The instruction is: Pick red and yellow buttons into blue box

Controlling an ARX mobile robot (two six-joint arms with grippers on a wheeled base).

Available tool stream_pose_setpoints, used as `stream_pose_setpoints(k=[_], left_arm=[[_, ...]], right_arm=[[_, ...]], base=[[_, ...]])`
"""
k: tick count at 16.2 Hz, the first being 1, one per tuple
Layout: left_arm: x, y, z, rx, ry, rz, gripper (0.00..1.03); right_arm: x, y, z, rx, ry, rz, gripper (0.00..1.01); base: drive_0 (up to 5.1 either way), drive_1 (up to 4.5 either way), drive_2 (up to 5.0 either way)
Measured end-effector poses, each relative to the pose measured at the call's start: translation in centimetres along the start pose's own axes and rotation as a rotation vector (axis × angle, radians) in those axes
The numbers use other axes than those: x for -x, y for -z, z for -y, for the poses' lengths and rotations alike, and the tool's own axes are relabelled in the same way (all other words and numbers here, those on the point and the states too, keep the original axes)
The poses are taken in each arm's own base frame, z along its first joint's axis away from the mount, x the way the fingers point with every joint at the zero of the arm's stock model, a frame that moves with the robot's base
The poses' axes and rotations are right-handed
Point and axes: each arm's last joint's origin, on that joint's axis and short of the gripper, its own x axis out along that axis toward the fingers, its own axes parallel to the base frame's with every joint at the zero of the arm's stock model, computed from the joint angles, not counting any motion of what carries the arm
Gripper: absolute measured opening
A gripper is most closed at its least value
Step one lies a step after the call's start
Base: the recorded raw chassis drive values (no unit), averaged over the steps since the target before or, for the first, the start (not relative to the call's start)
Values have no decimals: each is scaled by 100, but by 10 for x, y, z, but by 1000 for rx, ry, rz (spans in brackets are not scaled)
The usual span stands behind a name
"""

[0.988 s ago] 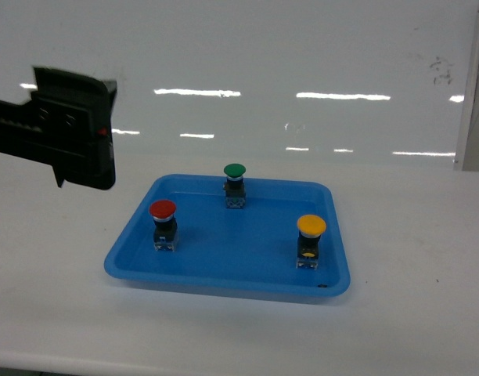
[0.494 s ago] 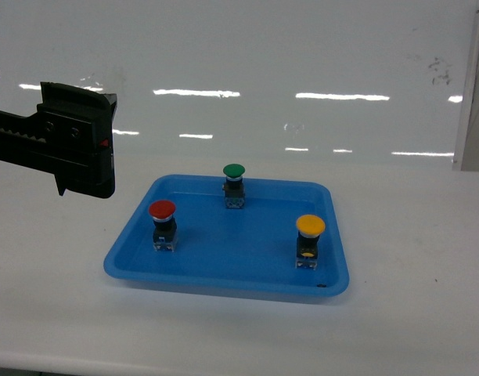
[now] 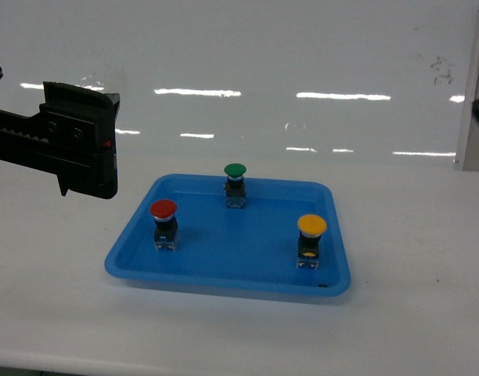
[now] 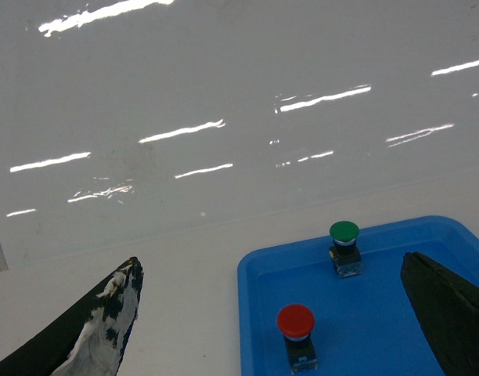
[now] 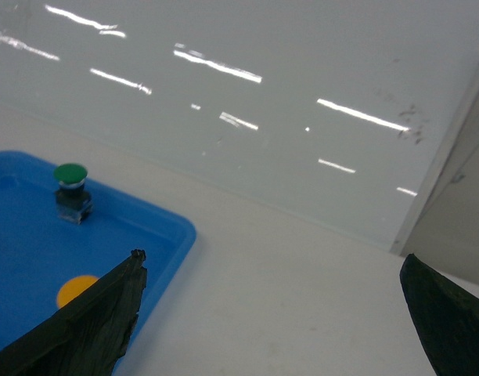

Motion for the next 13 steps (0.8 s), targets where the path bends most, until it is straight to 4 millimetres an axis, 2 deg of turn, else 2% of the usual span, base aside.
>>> stream_pose_setpoints(k=[4, 11, 13], left_arm=[[0, 0, 0, 0, 0, 0, 98], [0, 0, 0, 0, 2, 0, 98], [0, 0, 0, 0, 2, 0, 98]], right_arm=[[-23, 13, -29, 15, -113, -138, 98], [-23, 13, -29, 16, -112, -138, 98], [-27, 12, -25, 16, -114, -90, 98]], base=[[0, 0, 0], [0, 0, 0], [0, 0, 0]])
